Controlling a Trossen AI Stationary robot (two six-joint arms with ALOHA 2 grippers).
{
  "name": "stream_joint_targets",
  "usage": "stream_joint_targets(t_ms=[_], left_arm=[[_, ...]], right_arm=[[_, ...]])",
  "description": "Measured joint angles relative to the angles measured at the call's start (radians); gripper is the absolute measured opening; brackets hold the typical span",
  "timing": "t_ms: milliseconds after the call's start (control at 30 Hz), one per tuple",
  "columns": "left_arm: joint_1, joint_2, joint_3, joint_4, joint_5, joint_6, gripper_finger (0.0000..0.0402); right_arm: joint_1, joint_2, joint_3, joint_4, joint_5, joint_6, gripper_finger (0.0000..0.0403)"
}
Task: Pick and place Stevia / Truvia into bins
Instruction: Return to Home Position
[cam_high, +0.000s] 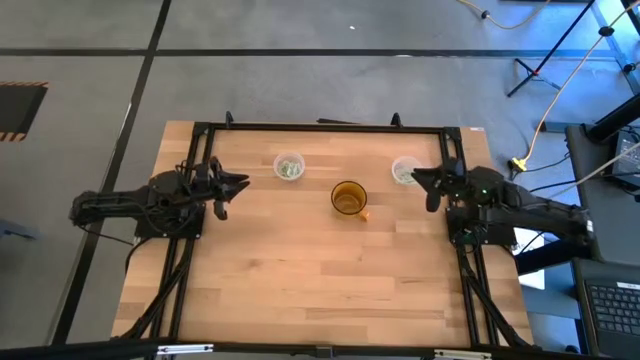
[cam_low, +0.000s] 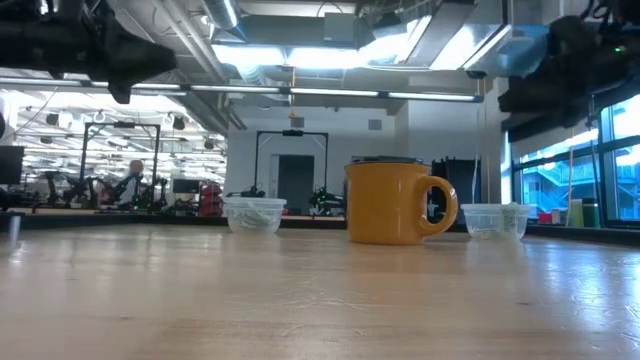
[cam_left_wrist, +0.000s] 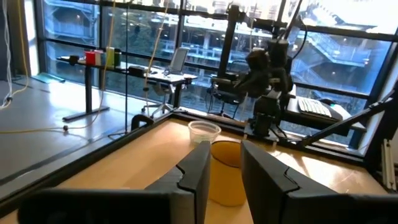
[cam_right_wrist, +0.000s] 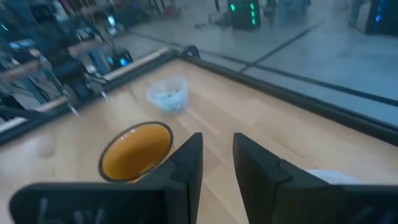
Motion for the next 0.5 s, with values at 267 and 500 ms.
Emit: stream_joint_targets(t_ms=[267, 500], left_arm=[[0.000, -0.093, 0.000, -0.069, -0.014, 0.000, 0.0082], [0.000, -0.093, 0.000, -0.092, -0.020, -0.008, 0.0082]], right_arm=[[0.024, -0.205, -0.048, -0.011, -0.017, -0.030, 0.0092], [0.034, -0.207, -0.050, 0.031, -0.025, -0.106, 0.0092]])
